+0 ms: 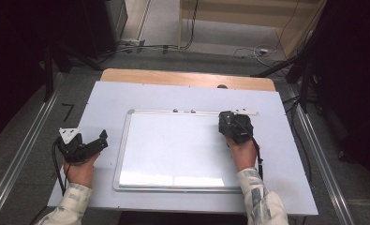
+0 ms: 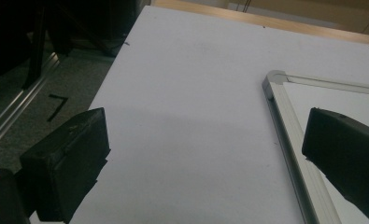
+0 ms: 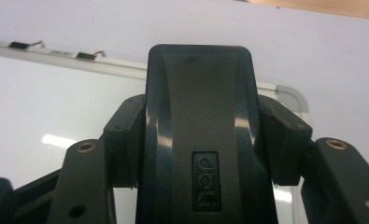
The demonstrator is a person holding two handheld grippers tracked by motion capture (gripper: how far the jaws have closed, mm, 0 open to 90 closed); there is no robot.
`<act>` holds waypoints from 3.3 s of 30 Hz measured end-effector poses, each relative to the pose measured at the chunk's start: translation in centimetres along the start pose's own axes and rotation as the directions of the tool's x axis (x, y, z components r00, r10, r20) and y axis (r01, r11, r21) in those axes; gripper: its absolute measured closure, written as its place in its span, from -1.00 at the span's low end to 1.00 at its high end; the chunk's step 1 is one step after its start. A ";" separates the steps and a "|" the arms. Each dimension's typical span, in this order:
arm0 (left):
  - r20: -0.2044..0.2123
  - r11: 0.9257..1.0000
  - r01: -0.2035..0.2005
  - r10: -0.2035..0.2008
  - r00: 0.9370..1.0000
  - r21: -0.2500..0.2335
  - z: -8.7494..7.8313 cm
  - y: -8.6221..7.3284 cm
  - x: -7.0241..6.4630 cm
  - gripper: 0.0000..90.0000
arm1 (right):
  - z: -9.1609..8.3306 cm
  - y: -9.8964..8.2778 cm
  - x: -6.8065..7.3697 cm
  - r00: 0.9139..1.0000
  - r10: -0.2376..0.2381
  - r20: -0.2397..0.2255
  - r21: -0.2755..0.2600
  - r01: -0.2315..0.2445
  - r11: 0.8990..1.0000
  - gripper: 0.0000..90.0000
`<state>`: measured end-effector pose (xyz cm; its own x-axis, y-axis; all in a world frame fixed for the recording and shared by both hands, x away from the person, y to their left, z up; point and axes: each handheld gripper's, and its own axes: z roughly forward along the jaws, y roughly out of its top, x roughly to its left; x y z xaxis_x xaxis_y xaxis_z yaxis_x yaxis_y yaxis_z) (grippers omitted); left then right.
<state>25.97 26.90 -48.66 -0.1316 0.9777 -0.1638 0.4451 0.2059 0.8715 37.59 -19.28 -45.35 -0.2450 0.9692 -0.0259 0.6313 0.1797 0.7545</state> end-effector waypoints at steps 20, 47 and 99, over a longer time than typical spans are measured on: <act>-0.002 1.000 0.002 -0.002 1.000 -0.001 0.0 0.0 0.1 -0.97 | 4.7 0.1 -3.1 0.989 0.088 0.122 0.097 -0.100 0.990 -0.14; -0.001 1.000 -0.005 0.005 1.000 0.001 0.0 0.0 0.0 -0.97 | 1.7 -0.6 -3.6 0.996 0.083 0.034 0.037 -0.084 0.996 -0.45; 0.003 1.000 -0.015 0.015 1.000 0.004 0.2 -0.1 -0.3 -0.97 | -5.5 -4.6 -6.7 0.999 0.024 -0.046 -0.070 -0.027 0.997 -0.51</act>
<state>26.18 26.56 -48.79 -0.1223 0.9807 -0.1525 0.4507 0.1918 0.8718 32.28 -27.55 -45.09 -0.2637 0.9643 0.0223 0.5847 0.1415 0.7988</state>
